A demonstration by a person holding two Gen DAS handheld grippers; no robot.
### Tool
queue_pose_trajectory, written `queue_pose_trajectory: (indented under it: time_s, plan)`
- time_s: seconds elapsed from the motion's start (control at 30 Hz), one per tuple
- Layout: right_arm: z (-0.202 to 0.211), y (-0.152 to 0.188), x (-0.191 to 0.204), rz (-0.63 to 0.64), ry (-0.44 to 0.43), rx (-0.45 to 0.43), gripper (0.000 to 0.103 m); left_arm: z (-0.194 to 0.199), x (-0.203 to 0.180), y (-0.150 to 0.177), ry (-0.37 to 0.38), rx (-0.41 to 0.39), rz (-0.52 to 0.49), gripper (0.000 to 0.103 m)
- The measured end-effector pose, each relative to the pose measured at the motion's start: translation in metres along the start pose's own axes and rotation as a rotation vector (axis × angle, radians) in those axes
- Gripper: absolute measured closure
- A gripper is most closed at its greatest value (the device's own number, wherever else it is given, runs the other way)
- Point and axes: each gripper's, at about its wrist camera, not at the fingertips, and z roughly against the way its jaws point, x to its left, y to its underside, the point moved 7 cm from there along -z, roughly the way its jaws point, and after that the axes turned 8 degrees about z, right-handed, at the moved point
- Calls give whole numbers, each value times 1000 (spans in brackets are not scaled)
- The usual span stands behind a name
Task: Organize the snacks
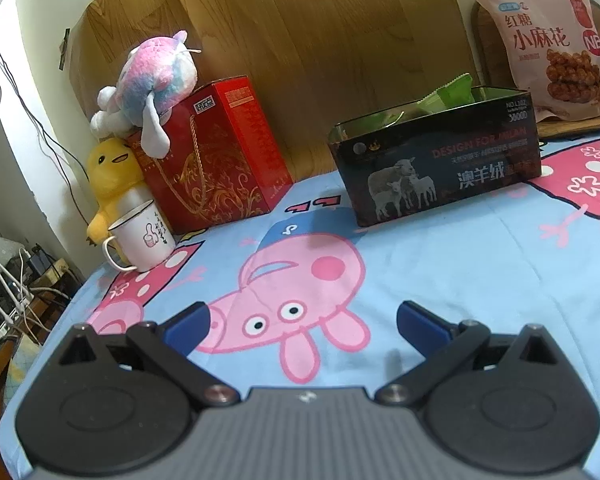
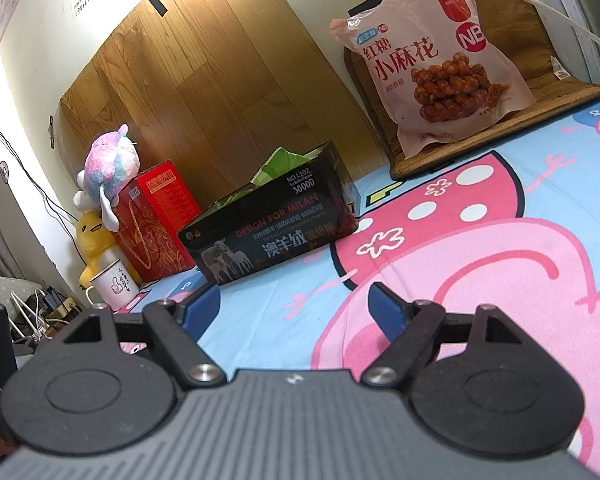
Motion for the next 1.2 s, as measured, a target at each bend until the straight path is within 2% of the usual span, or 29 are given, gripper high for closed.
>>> queue_pose_trajectory:
  time_s: [1.2]
  plan:
    - [1, -1, -1, -4, -2, -5, 20, 3, -1, 0, -11, -16, -25, 0]
